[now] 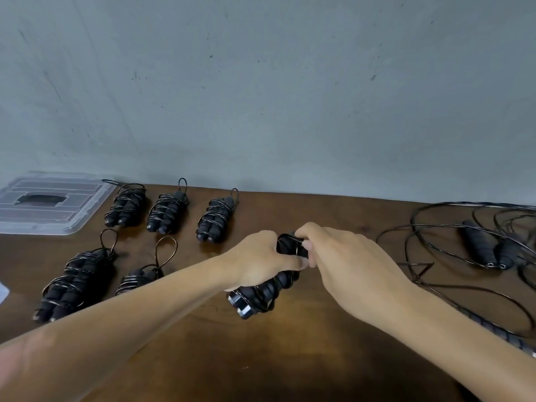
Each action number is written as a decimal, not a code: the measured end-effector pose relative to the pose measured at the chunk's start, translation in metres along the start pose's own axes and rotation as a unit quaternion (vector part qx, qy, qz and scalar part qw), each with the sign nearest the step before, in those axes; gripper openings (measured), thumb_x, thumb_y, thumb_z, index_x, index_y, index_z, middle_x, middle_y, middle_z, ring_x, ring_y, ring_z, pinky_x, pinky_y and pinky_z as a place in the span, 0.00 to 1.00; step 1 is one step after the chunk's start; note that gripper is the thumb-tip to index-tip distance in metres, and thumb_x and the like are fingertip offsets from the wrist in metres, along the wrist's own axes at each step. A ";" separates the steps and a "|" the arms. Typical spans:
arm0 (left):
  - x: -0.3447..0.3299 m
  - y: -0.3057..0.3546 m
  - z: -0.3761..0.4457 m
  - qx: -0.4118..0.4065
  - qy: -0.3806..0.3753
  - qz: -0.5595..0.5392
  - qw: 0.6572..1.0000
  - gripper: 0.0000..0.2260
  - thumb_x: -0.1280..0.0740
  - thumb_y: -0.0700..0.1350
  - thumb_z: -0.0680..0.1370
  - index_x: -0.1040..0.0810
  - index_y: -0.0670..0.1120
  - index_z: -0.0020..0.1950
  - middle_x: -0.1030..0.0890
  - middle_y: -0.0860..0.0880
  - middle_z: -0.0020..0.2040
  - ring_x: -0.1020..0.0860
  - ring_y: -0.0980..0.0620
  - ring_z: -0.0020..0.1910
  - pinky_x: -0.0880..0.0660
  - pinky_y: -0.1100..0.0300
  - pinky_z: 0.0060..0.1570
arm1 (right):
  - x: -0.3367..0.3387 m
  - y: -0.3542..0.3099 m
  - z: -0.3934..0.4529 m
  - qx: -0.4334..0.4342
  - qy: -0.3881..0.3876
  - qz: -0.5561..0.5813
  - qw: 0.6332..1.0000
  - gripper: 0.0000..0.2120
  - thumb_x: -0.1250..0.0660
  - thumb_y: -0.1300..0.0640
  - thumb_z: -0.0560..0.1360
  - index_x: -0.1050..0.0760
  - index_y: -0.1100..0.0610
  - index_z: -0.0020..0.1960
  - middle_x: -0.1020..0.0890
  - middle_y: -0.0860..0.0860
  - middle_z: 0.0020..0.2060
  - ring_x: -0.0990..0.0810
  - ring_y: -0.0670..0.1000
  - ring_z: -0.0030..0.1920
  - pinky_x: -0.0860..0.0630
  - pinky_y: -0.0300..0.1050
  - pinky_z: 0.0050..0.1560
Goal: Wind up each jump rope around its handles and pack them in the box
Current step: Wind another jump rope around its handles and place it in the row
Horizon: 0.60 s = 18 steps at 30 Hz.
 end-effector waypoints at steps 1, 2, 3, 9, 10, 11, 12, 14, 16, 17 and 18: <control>0.002 -0.001 0.000 0.002 0.005 -0.032 0.999 0.22 0.26 0.53 0.77 0.20 0.32 0.50 0.16 0.33 0.46 0.17 0.41 0.37 0.18 0.39 0.53 | 0.001 0.001 -0.003 -0.003 0.010 0.012 1.000 0.12 0.45 0.58 0.84 0.36 0.48 0.66 0.23 0.43 0.52 0.21 0.52 0.47 0.22 0.52 0.46; 0.003 -0.001 -0.001 0.005 0.009 -0.062 0.998 0.22 0.26 0.52 0.78 0.21 0.31 0.51 0.16 0.32 0.46 0.17 0.38 0.38 0.19 0.37 0.53 | 0.001 0.003 -0.006 -0.008 0.022 0.027 0.999 0.12 0.46 0.56 0.85 0.36 0.47 0.67 0.24 0.41 0.52 0.21 0.49 0.47 0.22 0.50 0.46; 0.003 -0.001 -0.001 0.007 0.009 -0.090 0.996 0.22 0.26 0.51 0.78 0.21 0.31 0.53 0.17 0.31 0.48 0.16 0.34 0.40 0.18 0.37 0.53 | 0.001 0.005 -0.010 -0.011 0.032 0.044 0.998 0.12 0.47 0.54 0.86 0.37 0.46 0.69 0.25 0.39 0.51 0.22 0.47 0.47 0.22 0.47 0.46; -0.001 0.004 -0.014 0.016 0.003 -0.238 0.971 0.16 0.27 0.46 0.80 0.23 0.35 0.61 0.16 0.31 0.51 0.15 0.29 0.47 0.17 0.39 0.51 | -0.006 0.027 -0.026 -0.044 0.049 0.099 0.993 0.09 0.50 0.48 0.86 0.33 0.44 0.60 0.23 0.41 0.45 0.23 0.43 0.42 0.28 0.38 0.40; -0.002 0.004 -0.015 0.015 0.001 -0.252 0.968 0.15 0.27 0.45 0.80 0.23 0.37 0.61 0.16 0.33 0.49 0.15 0.28 0.49 0.17 0.39 0.51 | -0.008 0.031 -0.026 -0.049 0.045 0.101 0.993 0.09 0.49 0.47 0.85 0.31 0.45 0.57 0.23 0.42 0.44 0.23 0.43 0.42 0.29 0.37 0.40; -0.003 0.006 -0.017 0.012 -0.003 -0.266 0.964 0.14 0.26 0.45 0.80 0.23 0.38 0.60 0.15 0.35 0.48 0.16 0.28 0.50 0.17 0.40 0.51 | -0.009 0.036 -0.027 -0.054 0.044 0.106 0.992 0.10 0.49 0.47 0.85 0.30 0.46 0.55 0.22 0.44 0.44 0.23 0.43 0.41 0.29 0.37 0.41; -0.004 0.007 -0.017 0.008 -0.009 -0.280 0.960 0.13 0.26 0.45 0.80 0.22 0.40 0.60 0.15 0.37 0.48 0.15 0.29 0.50 0.17 0.40 0.50 | -0.010 0.039 -0.028 -0.058 0.044 0.115 0.991 0.11 0.49 0.46 0.85 0.29 0.47 0.53 0.22 0.44 0.43 0.23 0.43 0.41 0.28 0.37 0.41; -0.005 0.010 -0.019 0.001 -0.023 -0.299 0.954 0.12 0.26 0.46 0.80 0.22 0.42 0.58 0.15 0.37 0.49 0.15 0.31 0.48 0.16 0.42 0.48 | -0.010 0.042 -0.031 -0.057 0.051 0.137 0.988 0.12 0.48 0.45 0.84 0.28 0.46 0.51 0.22 0.43 0.40 0.23 0.43 0.41 0.27 0.38 0.39; -0.003 0.010 -0.020 -0.004 -0.031 -0.309 0.950 0.15 0.26 0.47 0.79 0.22 0.40 0.60 0.15 0.34 0.55 0.14 0.32 0.50 0.16 0.43 0.49 | -0.012 0.044 -0.034 -0.054 0.059 0.174 0.981 0.13 0.49 0.44 0.83 0.26 0.44 0.51 0.22 0.41 0.38 0.22 0.42 0.42 0.26 0.38 0.38; -0.002 0.010 -0.020 -0.005 -0.038 -0.312 0.949 0.17 0.26 0.48 0.78 0.22 0.39 0.62 0.16 0.33 0.58 0.14 0.32 0.51 0.16 0.43 0.49 | -0.013 0.045 -0.035 -0.053 0.057 0.189 0.979 0.13 0.49 0.44 0.83 0.26 0.43 0.51 0.22 0.41 0.39 0.22 0.42 0.42 0.24 0.40 0.39; -0.001 0.010 -0.022 -0.006 -0.047 -0.313 0.949 0.19 0.26 0.48 0.77 0.23 0.39 0.63 0.17 0.32 0.59 0.14 0.32 0.51 0.15 0.43 0.49 | -0.015 0.046 -0.036 -0.048 0.055 0.199 0.977 0.13 0.49 0.45 0.84 0.26 0.42 0.51 0.22 0.40 0.40 0.22 0.44 0.43 0.23 0.41 0.41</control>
Point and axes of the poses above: each hand's wrist, its own z-axis towards the middle knuckle, its own x-axis out of the back of the hand, y = z × x, the point moved 9 cm from there along z, towards the middle knuckle
